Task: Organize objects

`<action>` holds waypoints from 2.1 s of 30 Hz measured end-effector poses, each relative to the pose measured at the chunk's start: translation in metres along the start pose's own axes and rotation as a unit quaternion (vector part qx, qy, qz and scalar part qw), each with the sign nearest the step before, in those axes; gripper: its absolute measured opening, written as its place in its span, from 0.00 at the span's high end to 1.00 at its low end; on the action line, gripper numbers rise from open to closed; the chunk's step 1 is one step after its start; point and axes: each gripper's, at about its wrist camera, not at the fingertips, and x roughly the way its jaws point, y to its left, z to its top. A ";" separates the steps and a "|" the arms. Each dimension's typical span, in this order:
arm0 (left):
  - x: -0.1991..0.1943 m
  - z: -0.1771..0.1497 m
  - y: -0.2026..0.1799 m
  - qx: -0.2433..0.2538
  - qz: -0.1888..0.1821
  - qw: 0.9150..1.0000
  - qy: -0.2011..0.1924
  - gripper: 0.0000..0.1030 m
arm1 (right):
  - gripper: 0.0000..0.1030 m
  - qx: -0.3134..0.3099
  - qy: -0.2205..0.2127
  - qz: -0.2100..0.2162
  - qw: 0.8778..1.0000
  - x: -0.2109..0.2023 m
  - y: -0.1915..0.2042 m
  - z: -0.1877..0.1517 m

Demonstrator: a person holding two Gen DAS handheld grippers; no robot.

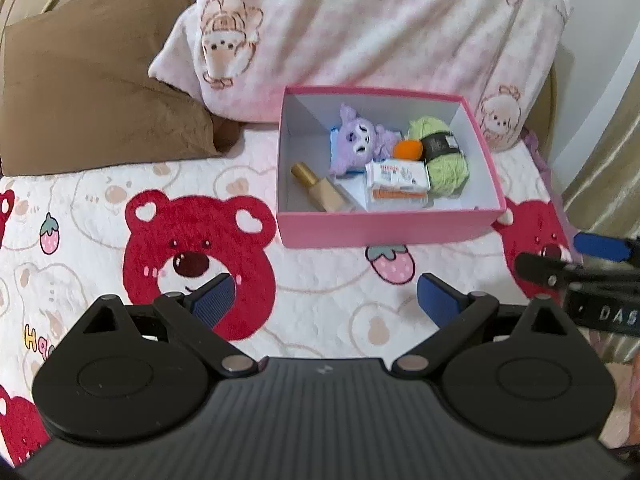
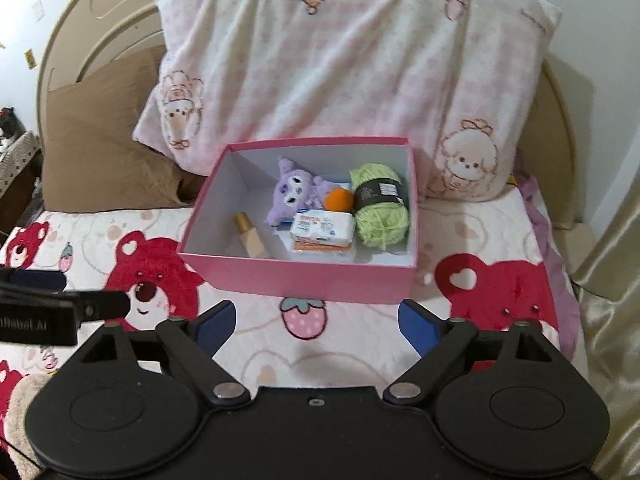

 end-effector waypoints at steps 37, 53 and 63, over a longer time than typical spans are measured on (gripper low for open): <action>-0.002 -0.033 0.004 0.015 0.020 1.000 0.016 0.04 | 0.09 0.016 0.059 -0.052 0.997 0.006 0.006 -0.023; -0.005 -0.032 0.008 0.010 0.019 1.000 0.018 0.04 | 0.09 0.024 0.057 -0.057 0.996 0.003 0.007 -0.026; -0.009 -0.033 0.005 0.010 0.019 1.000 0.018 0.04 | 0.09 0.020 0.052 -0.057 0.997 -0.005 0.013 -0.025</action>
